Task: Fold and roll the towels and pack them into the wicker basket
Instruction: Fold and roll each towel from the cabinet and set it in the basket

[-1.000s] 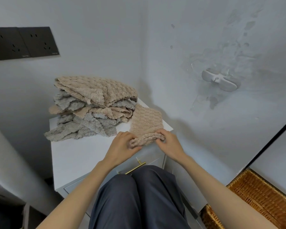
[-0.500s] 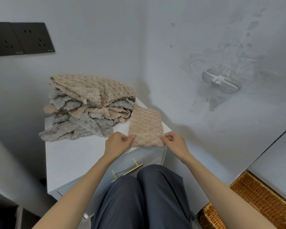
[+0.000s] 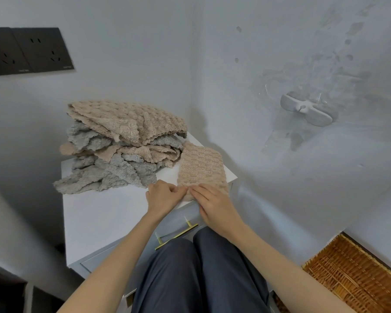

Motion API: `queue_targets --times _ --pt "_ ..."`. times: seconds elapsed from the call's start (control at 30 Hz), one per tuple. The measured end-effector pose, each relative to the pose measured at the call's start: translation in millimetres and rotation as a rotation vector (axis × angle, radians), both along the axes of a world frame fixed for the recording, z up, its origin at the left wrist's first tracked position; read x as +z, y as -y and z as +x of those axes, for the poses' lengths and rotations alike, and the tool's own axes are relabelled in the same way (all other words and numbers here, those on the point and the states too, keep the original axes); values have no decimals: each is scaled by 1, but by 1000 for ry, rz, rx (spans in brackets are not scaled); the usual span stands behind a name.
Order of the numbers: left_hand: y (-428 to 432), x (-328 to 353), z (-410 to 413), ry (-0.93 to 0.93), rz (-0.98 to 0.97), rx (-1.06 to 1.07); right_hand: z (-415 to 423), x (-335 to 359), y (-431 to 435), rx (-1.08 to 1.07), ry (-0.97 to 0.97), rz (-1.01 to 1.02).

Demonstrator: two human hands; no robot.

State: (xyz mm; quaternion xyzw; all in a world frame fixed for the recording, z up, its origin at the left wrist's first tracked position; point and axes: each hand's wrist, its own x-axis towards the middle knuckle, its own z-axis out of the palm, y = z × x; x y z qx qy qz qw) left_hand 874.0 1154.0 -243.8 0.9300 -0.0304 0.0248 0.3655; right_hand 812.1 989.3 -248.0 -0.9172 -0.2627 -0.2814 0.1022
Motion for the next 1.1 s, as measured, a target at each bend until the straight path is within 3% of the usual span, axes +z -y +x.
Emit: queue_targets --times 0.17,0.23,0.37,0.43,0.67,0.87,0.97,1.1 --pt "3 -2 -1 -5 82 74 -2 -12 27 -119 -211 -14" --pt "3 -4 -2 109 140 70 -3 -8 37 -144 -183 -25" --pt "-5 -2 -4 503 124 -255 -4 -3 43 -140 -141 -11" --pt "-9 1 -4 555 191 -401 -1 -2 42 -126 -207 86" --pt "-28 0 -2 298 403 -474 11 2 55 -219 -434 464" --pt "-18 11 3 161 99 -375 25 15 60 -260 -621 804" --pt "-12 15 8 79 -11 -291 34 23 59 -352 -674 832" --pt "-1 13 12 13 -34 -154 47 24 59 -595 -690 712"
